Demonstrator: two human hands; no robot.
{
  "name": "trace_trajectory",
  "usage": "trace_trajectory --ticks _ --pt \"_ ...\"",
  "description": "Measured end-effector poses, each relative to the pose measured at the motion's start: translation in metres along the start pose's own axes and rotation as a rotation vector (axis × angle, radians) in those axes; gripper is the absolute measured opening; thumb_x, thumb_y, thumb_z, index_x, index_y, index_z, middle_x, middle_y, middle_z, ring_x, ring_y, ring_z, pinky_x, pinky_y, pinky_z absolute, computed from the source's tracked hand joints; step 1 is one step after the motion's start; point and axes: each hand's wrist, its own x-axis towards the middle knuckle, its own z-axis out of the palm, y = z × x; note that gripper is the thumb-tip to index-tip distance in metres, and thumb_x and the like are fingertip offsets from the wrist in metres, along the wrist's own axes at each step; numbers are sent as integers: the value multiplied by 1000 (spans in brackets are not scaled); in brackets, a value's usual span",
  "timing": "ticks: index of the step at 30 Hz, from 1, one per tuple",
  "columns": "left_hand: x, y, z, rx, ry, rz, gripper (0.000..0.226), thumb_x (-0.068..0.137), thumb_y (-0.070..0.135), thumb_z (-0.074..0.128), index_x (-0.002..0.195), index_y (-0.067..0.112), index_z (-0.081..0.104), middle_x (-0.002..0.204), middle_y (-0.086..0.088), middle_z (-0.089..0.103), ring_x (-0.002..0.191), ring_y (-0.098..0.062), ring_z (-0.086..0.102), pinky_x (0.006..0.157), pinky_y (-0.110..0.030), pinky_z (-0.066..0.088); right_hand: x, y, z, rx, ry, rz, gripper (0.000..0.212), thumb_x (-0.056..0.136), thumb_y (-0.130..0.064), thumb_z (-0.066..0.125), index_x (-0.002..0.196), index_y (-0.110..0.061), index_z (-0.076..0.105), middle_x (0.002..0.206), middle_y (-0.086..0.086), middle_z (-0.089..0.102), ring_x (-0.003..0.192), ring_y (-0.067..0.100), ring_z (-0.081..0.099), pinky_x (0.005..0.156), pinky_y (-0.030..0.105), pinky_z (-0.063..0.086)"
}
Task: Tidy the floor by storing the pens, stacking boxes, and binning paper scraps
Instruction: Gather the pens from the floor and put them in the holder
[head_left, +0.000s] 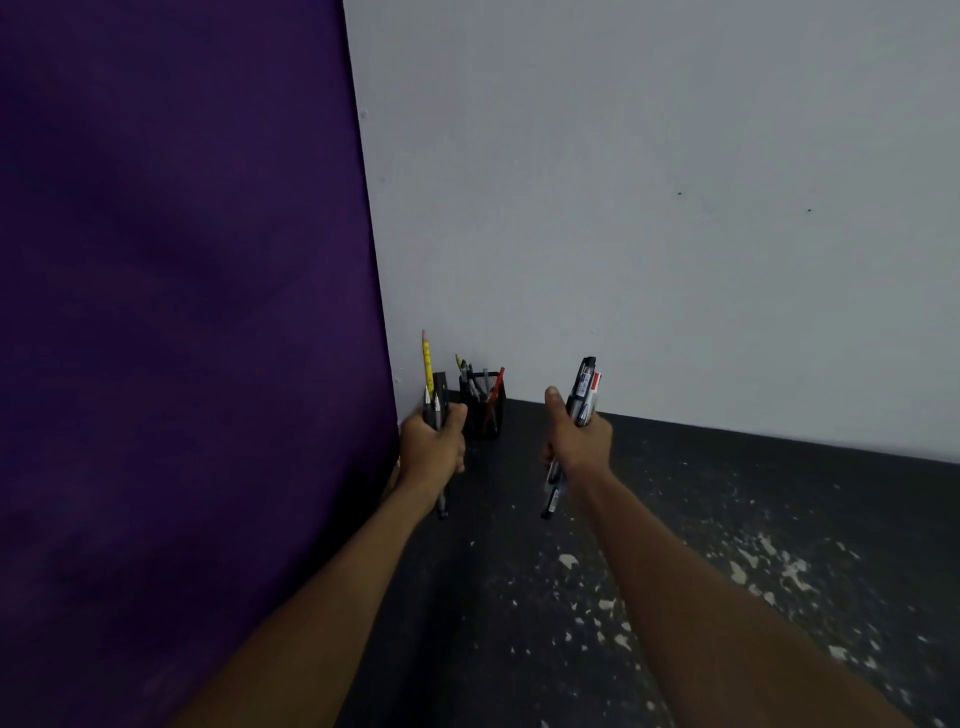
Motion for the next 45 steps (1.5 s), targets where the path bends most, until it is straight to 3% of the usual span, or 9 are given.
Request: trace_trajectory --ticks 4,12,18,23,28,35,40,45 --pt "34 7 20 -4 40 9 22 97 26 51 89 8 61 55 -2 52 37 -4 46 41 -22 43 37 -5 9 31 -35 -4 35 89 -33 66 71 -13 43 50 7 45 33 12 45 36 22 41" --pt "102 -1 44 -101 83 63 25 97 32 50 82 14 59 45 9 53 40 0 49 43 -15 45 99 1 33 58 -77 -22 36 90 -33 65 72 -12 43 54 10 47 35 11 47 37 21 41" --pt "164 -2 60 -149 71 98 31 95 39 51 77 14 55 53 6 57 54 -11 57 55 -25 52 143 -7 67 46 -86 -129 37 89 -40 63 77 -6 53 60 18 53 45 16 53 39 21 44" --pt "200 -11 68 5 108 113 40 96 47 44 83 11 58 65 9 58 54 7 54 53 -9 44 171 -5 100 63 -89 -204 37 89 -39 63 74 -7 53 59 15 53 45 13 54 42 18 45" --pt "220 -25 75 53 66 87 30 95 47 46 91 19 56 72 8 55 65 -2 53 59 -18 40 184 14 126 75 -127 -224 39 89 -40 63 70 -10 49 52 3 53 45 11 54 44 20 46" --pt "234 -36 75 1 40 84 16 93 41 53 88 27 59 81 10 63 76 1 60 64 -13 44 192 37 137 28 -147 -260 38 91 -38 61 68 -10 48 56 7 50 50 15 49 46 24 43" --pt "234 -57 72 69 -36 179 17 92 33 59 91 17 61 76 5 60 69 -5 57 69 -19 48 198 49 138 -13 -160 -284 40 93 -35 59 68 -8 44 58 10 43 53 18 42 48 26 35" --pt "236 -67 78 86 -61 182 17 90 36 60 93 19 60 78 10 63 68 4 59 67 -14 48 199 61 138 -16 -134 -266 49 94 -35 58 76 10 54 60 7 52 55 13 50 52 26 41"
